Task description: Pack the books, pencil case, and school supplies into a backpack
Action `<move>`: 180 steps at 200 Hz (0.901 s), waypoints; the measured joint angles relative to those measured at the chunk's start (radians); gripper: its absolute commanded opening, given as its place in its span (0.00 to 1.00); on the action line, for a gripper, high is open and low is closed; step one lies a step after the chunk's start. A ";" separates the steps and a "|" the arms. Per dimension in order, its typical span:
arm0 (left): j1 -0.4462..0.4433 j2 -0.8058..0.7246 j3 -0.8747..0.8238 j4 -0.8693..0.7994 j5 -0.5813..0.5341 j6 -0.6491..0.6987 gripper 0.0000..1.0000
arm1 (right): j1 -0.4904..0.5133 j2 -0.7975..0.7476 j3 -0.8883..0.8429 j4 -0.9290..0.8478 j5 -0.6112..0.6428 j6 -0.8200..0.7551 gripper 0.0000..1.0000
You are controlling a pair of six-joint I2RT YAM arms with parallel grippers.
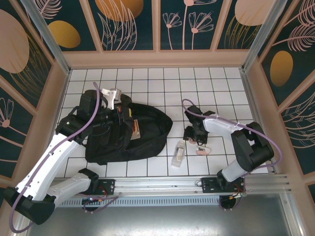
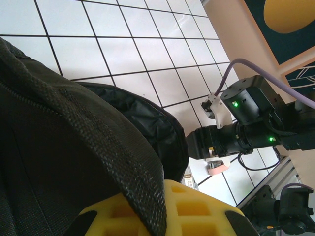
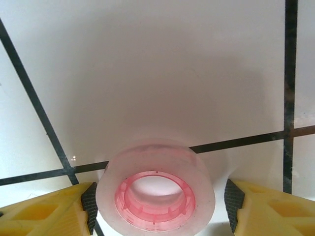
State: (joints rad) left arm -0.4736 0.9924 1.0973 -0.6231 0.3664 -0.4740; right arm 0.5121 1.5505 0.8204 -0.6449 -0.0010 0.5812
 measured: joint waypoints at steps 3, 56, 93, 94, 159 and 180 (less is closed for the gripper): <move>0.000 0.000 0.000 0.000 0.000 0.000 0.00 | 0.000 0.000 -0.001 0.000 0.000 -0.002 0.64; 0.000 -0.006 0.000 -0.001 -0.005 0.000 0.00 | -0.002 -0.003 -0.003 0.002 0.000 -0.007 0.54; 0.000 -0.006 -0.002 0.000 -0.006 -0.001 0.00 | -0.002 -0.011 -0.003 0.001 0.000 -0.007 0.54; 0.000 -0.006 -0.002 -0.001 -0.007 -0.001 0.00 | -0.002 -0.011 -0.003 0.001 0.000 -0.007 0.54; 0.000 -0.005 -0.001 -0.001 -0.007 -0.001 0.00 | 0.026 -0.194 0.248 -0.059 -0.021 0.002 0.53; 0.000 0.005 0.015 -0.006 -0.008 -0.001 0.00 | 0.110 -0.196 0.391 -0.047 -0.030 0.016 0.53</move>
State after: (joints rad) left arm -0.4736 0.9974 1.1122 -0.6292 0.3588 -0.4747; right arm 0.6220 1.3540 1.2118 -0.6922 -0.0311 0.5972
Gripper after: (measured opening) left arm 0.079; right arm 0.530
